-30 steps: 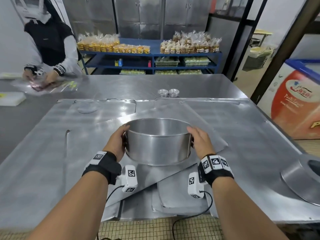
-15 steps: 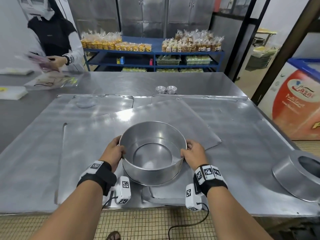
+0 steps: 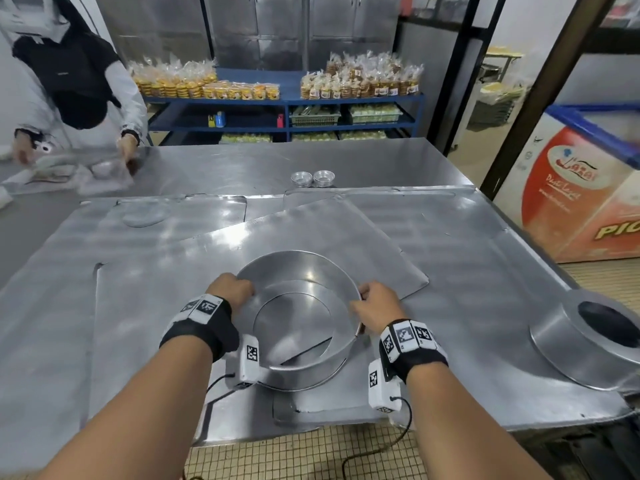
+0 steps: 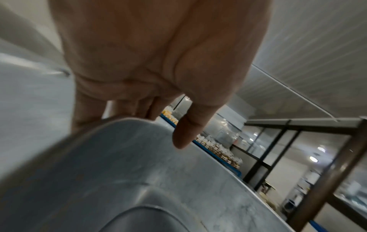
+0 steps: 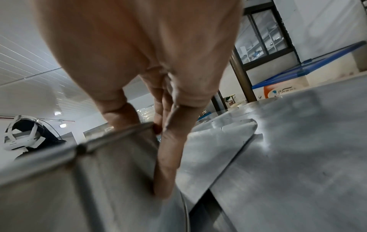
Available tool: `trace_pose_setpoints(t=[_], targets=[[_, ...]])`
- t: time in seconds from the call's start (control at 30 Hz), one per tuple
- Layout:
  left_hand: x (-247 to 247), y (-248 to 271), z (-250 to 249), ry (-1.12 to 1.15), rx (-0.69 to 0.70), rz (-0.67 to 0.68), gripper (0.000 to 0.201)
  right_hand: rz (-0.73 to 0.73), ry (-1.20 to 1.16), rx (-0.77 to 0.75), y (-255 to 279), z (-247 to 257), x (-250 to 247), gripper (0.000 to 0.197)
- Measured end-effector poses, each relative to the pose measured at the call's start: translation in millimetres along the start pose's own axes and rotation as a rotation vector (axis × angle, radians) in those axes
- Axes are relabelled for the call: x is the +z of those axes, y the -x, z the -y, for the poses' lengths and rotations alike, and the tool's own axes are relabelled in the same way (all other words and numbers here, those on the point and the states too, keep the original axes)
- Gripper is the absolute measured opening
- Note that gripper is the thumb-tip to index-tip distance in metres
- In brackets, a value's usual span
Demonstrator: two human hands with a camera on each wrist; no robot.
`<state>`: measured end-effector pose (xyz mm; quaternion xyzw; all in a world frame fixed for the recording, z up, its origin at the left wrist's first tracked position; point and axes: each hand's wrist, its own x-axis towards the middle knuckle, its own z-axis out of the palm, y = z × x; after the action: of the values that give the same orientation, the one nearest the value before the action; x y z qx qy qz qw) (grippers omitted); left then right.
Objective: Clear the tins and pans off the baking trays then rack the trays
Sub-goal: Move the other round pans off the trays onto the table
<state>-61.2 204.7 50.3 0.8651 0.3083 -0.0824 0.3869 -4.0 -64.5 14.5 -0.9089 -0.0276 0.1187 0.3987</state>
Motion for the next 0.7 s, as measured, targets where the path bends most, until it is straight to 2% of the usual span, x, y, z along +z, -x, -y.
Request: trace_pose_setpoints(t=[0.07, 0.13, 0.2, 0.3, 0.4, 0.5, 0.7], targets=[[-0.3, -13.4, -22.4, -0.121, 0.014, -0.017, 0.020, 0.073, 0.078, 0.012, -4.7, 8.7, -11.7, 0.006], [2.1, -22.6, -48.9, -0.186, 0.054, -0.028, 0.026, 0.159, 0.105, 0.017, -11.9, 15.0, -21.3, 0.008], [6.4, -27.2, -81.2, -0.219, 0.117, -0.010, 0.023, 0.215, 0.147, 0.036, -20.1, 20.6, -30.6, 0.001], [20.7, -38.5, -126.9, -0.284, 0.231, 0.080, 0.026, 0.251, 0.134, 0.109, -34.4, 24.5, -45.3, 0.017], [43.8, -48.6, -168.2, -0.345, 0.334, 0.189, 0.037, 0.248, 0.184, 0.149, -49.9, 24.1, -70.2, 0.019], [74.1, -54.1, -208.8, -0.410, 0.407, 0.257, 0.046, 0.225, 0.267, 0.183, -71.9, 13.0, -105.1, 0.011], [142.2, -79.6, -282.8, -0.526, 0.479, 0.329, 0.048, 0.085, 0.405, 0.304, -133.6, -39.2, -187.6, 0.014]])
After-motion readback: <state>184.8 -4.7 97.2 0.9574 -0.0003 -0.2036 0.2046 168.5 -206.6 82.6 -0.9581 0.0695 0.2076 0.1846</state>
